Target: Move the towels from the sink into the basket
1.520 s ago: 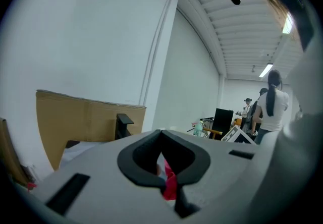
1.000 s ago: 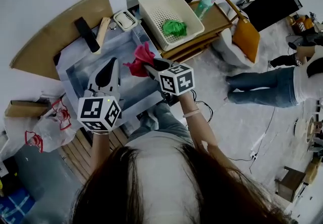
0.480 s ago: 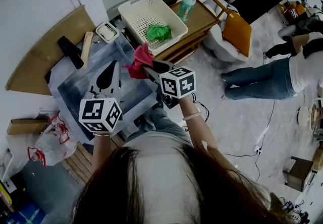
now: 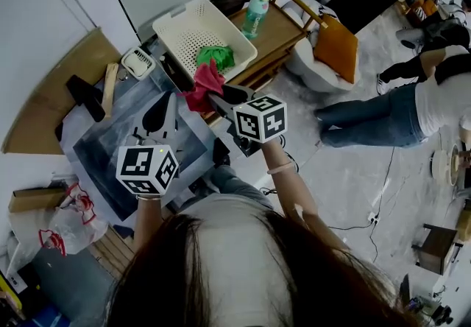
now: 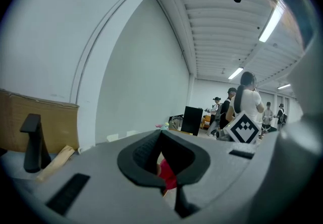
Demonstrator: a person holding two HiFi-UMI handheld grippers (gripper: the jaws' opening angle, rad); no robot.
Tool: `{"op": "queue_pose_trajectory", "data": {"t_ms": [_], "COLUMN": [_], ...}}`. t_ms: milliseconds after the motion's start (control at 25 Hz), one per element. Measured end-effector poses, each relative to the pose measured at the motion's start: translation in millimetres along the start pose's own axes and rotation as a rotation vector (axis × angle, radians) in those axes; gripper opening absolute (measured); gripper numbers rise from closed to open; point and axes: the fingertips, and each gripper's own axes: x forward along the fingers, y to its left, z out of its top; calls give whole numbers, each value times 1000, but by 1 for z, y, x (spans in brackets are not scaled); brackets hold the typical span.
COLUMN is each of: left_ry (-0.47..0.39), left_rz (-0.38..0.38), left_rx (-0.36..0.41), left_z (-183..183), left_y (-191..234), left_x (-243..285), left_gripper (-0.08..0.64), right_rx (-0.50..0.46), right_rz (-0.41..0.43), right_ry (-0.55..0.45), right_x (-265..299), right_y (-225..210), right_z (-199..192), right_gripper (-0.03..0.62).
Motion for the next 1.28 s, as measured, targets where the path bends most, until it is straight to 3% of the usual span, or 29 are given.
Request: {"op": "queue_pose_trajectory", "data": {"t_ms": [600, 1280], "left_ry": [27, 48], "left_rz": [52, 174], "left_rx": [-44, -77], "left_z": [-6, -20], "left_y": [15, 43], "left_x": [67, 101], "left_gripper": [8, 8], "right_rx": [-131, -477], "right_rz": [-20, -36], "right_ry": [72, 361], "right_x": [42, 128], "right_y": [-87, -180], "right_z": [45, 19], "right_gripper": [129, 133]}}
